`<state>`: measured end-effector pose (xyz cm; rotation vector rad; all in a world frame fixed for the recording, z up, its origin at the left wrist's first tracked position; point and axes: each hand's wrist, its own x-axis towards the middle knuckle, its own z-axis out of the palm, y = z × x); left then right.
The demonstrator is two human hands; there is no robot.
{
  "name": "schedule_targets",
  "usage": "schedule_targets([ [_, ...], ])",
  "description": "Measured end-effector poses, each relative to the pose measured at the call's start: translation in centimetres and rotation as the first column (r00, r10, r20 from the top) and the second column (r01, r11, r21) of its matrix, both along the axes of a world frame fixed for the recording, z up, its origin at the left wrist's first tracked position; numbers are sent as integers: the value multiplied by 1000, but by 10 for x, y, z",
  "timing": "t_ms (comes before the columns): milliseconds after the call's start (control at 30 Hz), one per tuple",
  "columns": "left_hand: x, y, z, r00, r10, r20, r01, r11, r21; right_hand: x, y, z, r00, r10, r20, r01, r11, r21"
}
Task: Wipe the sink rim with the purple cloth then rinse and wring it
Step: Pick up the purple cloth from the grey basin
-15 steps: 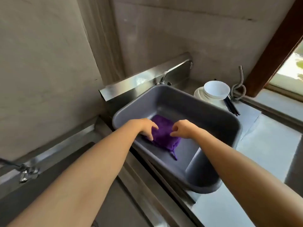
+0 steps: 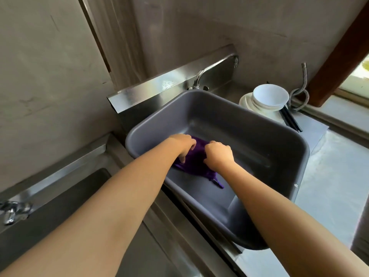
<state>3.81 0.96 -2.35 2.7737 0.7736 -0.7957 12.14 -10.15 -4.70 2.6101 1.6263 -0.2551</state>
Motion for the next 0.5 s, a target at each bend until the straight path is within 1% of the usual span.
schedule_targets([
  [33,1,-2,1,1000,-2,-9,2,1000,16,1,0,0,1000,-1,-5,1,1000,14],
  [100,-2,-4,3,1000,-4,20,3,999,46,3,-1,3,1000,7,-9,-7,1000,11],
  [267,-14,-2,17,991,58,122,-59,998,0,9,-4,18,998,60,-30,-60,998,0],
  [400,-27,-2,43,970,104,218,-95,994,-51,13,-5,53,985,82,-151,-68,993,91],
  [500,-41,-1,71,944,135,300,-112,989,-92,13,-4,88,971,105,-215,-80,989,122],
])
